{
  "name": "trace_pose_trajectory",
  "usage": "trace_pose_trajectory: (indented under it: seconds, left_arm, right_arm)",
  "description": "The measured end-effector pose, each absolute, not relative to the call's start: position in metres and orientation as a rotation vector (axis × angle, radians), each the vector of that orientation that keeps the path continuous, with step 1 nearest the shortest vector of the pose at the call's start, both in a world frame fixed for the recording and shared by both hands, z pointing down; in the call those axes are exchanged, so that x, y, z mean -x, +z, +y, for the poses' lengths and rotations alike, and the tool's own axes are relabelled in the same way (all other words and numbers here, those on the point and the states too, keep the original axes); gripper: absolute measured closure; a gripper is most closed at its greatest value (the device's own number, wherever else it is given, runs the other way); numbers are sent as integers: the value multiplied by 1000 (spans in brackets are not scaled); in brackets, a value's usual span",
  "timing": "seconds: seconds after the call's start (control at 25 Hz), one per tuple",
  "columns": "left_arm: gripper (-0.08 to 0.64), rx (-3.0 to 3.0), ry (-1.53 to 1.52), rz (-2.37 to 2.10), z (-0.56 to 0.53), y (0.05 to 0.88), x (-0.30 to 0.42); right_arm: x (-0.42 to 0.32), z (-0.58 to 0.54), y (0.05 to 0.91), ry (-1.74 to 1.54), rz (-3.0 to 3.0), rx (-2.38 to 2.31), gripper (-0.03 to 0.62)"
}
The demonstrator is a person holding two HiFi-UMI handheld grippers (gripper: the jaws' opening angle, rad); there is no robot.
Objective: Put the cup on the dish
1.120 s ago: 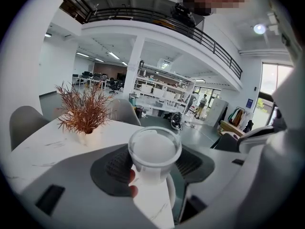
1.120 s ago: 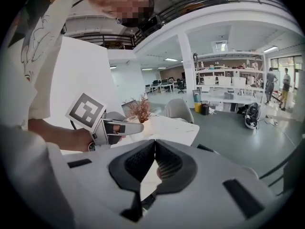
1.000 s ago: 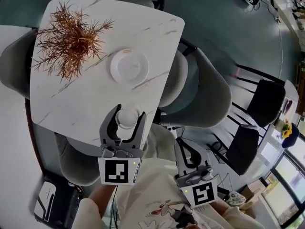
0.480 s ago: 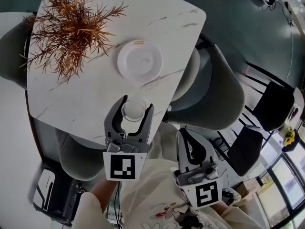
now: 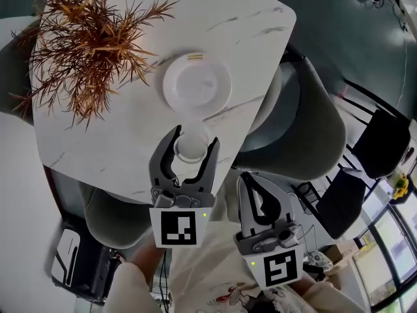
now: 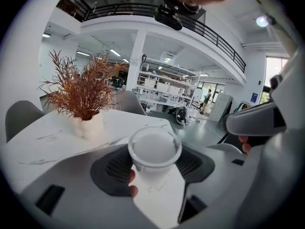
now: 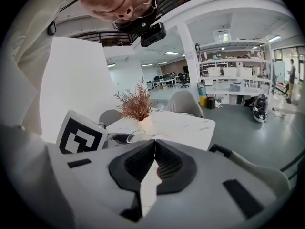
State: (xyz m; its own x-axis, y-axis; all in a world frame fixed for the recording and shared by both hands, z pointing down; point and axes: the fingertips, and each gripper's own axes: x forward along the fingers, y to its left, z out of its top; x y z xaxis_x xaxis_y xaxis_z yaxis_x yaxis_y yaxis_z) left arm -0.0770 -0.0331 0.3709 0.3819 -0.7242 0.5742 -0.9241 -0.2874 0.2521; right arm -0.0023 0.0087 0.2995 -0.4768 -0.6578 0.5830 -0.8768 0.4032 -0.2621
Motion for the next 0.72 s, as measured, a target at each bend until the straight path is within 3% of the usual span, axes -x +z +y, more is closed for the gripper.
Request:
trace_pose_trajectory:
  seconds: [0.72]
  left_arm:
    - [290,-2204,583,-1386,-58,407,77]
  right_arm:
    - [9,-35,353,675,-2210,-1438,586]
